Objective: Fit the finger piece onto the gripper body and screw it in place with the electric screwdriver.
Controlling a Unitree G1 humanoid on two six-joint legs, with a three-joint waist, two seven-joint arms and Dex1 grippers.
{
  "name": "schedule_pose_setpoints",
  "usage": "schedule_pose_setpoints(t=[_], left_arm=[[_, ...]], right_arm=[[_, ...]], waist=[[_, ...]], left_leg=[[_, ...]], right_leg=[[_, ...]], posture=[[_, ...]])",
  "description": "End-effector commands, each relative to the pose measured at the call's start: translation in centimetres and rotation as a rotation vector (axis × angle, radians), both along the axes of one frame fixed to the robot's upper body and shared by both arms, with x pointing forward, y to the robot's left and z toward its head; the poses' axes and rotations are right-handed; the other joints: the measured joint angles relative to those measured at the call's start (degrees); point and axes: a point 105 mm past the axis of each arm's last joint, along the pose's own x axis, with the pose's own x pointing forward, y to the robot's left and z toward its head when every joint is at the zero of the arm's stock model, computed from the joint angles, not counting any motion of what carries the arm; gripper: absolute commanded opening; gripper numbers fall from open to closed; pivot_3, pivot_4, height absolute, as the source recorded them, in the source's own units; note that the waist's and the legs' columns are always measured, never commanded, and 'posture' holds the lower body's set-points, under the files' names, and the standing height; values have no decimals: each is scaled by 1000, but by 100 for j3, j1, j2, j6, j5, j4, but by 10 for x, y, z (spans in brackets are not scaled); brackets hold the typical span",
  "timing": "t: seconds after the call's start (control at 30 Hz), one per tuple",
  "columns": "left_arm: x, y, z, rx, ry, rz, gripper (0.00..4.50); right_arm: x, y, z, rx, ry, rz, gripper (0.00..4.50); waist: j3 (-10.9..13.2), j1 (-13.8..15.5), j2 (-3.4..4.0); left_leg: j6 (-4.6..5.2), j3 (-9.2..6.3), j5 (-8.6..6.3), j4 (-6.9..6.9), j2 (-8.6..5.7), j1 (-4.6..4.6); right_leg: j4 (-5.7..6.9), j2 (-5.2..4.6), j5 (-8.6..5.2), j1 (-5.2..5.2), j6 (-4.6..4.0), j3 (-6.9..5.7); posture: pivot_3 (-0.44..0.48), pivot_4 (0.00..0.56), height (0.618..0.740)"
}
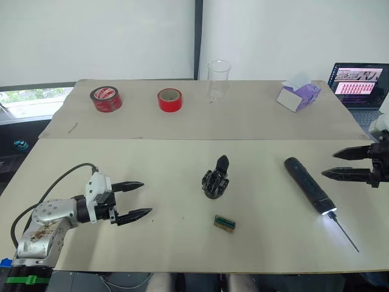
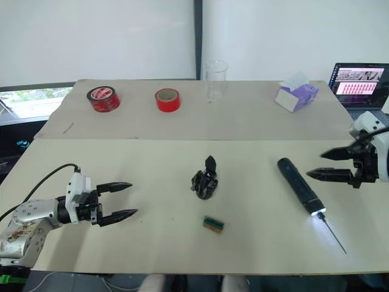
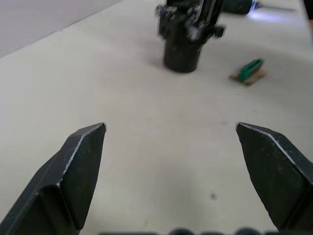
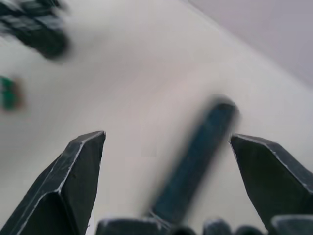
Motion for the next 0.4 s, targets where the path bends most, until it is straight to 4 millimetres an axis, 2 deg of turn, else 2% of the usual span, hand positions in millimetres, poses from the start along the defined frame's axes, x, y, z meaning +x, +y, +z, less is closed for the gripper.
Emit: schedule_pose_setpoints(t=[0.03, 0.13, 0.27, 0.4], left_arm=[[8, 23, 0, 111, -107, 84, 4500], [12, 29, -1, 130, -136, 91, 4500], [14, 33, -1, 167, -158, 89, 4500], [7, 37, -5, 172, -131, 86, 4500]], right_arm=[[-19, 36, -1, 49, -261, 172, 4467], [-39, 59, -24, -6, -371, 373, 4467], [-37, 63, -39, 57, -418, 336, 4467], [-42, 64, -53, 48, -435, 364, 4467]], waist=[[-3, 14, -19], [5, 33, -5], [6, 18, -16], [6, 12, -17]], left_leg=[[1, -4, -1, -1, 2, 6], [6, -8, -5, -2, 1, 4], [14, -3, 1, 5, -8, 9], [1, -4, 9, 3, -7, 14]], right_leg=[[0, 1, 0, 6, -1, -3], [0, -3, -1, 9, 1, -4], [1, -10, 2, 17, 4, 0], [0, -7, 16, 22, -25, -1]], posture=[[0, 150, 740], [0, 150, 740], [0, 150, 740], [0, 150, 740]])
